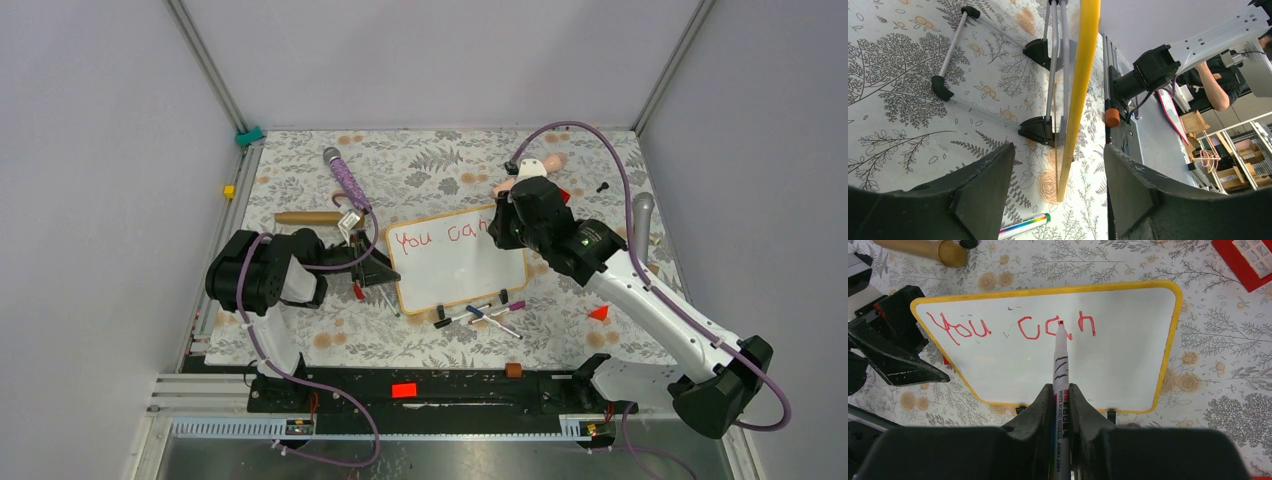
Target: Write a sentence on the whiteboard
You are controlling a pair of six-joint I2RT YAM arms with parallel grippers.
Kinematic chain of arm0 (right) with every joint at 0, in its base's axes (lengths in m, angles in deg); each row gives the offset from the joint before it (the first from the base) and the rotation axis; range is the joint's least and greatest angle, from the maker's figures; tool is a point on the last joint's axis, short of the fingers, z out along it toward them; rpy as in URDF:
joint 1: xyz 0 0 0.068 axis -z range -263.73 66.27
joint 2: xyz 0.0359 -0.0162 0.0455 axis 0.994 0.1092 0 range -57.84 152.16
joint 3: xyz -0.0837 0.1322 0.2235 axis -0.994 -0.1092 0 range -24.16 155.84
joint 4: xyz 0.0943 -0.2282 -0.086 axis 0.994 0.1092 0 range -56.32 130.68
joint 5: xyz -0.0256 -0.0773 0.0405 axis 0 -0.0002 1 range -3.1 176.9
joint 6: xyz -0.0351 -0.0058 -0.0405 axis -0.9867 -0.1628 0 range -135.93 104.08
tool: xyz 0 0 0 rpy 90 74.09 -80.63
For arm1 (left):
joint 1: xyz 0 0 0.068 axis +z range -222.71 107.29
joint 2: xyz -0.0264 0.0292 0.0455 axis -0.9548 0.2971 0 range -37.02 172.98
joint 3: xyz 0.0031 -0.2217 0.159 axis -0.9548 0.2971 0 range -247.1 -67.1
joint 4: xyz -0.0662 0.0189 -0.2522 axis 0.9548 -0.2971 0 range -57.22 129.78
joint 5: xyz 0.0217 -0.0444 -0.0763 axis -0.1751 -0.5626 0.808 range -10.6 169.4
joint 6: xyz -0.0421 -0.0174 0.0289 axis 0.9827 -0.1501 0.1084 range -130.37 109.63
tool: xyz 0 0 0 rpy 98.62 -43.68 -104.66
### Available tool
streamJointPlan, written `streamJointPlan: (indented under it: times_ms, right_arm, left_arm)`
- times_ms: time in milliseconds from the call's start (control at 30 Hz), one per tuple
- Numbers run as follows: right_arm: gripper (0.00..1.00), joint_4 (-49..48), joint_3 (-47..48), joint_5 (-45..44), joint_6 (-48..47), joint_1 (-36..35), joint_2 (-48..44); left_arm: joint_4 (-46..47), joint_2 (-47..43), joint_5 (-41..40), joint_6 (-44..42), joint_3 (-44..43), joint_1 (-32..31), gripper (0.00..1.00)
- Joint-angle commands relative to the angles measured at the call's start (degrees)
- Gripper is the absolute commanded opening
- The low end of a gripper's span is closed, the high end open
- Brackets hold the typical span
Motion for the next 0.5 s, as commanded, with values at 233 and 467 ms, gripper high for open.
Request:
streamJointPlan:
  times_ms: [233, 467]
  right_arm:
    - [0.00, -1.3, 4.5, 1.0, 0.0, -2.1, 1.6]
    - [0.00, -1.2, 6.6, -0.4, -1.8, -6.3, 3.8]
  left_arm:
    - [3.9, -1.6, 0.6, -1.7, -1.6, 1.7, 0.68]
    - [4.0, -2.1, 0.4, -2.4, -1.2, 1.7, 0.65]
